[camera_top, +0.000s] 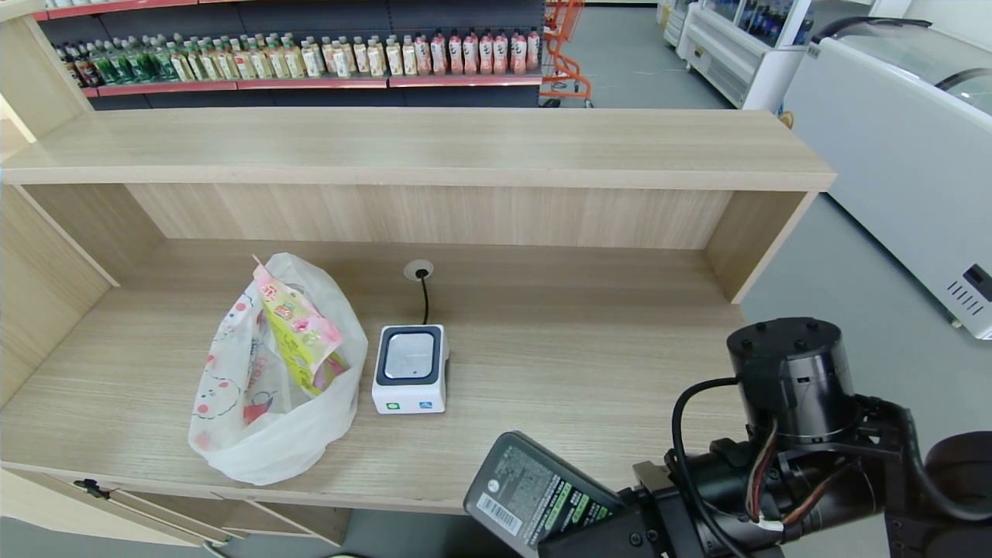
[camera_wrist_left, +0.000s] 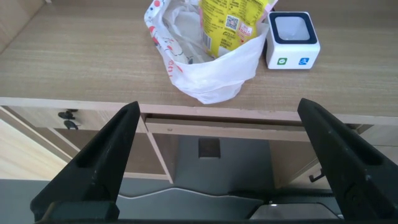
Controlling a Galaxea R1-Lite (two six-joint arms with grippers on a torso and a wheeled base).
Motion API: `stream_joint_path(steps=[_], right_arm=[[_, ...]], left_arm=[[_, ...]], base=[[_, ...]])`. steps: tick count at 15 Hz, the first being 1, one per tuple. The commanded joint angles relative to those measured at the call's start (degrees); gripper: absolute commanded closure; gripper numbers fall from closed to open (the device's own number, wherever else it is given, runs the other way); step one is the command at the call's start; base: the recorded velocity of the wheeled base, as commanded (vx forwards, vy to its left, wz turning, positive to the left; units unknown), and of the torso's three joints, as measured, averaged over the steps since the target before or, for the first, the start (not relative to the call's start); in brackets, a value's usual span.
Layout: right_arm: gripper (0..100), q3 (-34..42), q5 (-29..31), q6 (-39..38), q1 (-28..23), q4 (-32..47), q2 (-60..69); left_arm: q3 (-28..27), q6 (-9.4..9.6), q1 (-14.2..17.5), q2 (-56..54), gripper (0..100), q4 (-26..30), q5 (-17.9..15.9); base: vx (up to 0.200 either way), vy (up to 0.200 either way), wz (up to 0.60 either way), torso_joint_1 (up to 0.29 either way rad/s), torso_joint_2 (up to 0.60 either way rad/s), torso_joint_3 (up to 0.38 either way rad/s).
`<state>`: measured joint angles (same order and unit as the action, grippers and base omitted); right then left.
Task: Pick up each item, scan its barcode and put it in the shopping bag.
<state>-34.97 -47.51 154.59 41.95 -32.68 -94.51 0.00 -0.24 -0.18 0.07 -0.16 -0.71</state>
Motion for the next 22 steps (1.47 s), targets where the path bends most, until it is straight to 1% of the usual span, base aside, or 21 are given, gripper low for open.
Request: stream_joint_path(steps=[1, 13, 17, 22], right_arm=[[100, 0.1, 0.0, 0.2, 0.2, 0.0, 0.2], [100, 1.2, 0.0, 0.9, -0.1, 0.3, 0.3], [100, 1.8, 0.1, -0.8, -3.1, 0.5, -3.2], [100, 1.8, 0.1, -1.1, -3.1, 0.5, -3.9]], left_arm=[[0.0, -0.02, 0.0, 0.0, 0, 0.0, 0.0], [0.0, -0.02, 0.0, 0.0, 0, 0.0, 0.0], [0.0, -0.02, 0.0, 0.0, 0, 0.0, 0.0], [0.0, -0.02, 0.0, 0.0, 0, 0.0, 0.0]], base=[[0.0, 0.0, 0.0, 0.0, 0.0, 0.0], [0.0, 0.0, 0.0, 0.0, 0.0, 0.0], [0.0, 0.0, 0.0, 0.0, 0.0, 0.0], [0.0, 0.0, 0.0, 0.0, 0.0, 0.0]])
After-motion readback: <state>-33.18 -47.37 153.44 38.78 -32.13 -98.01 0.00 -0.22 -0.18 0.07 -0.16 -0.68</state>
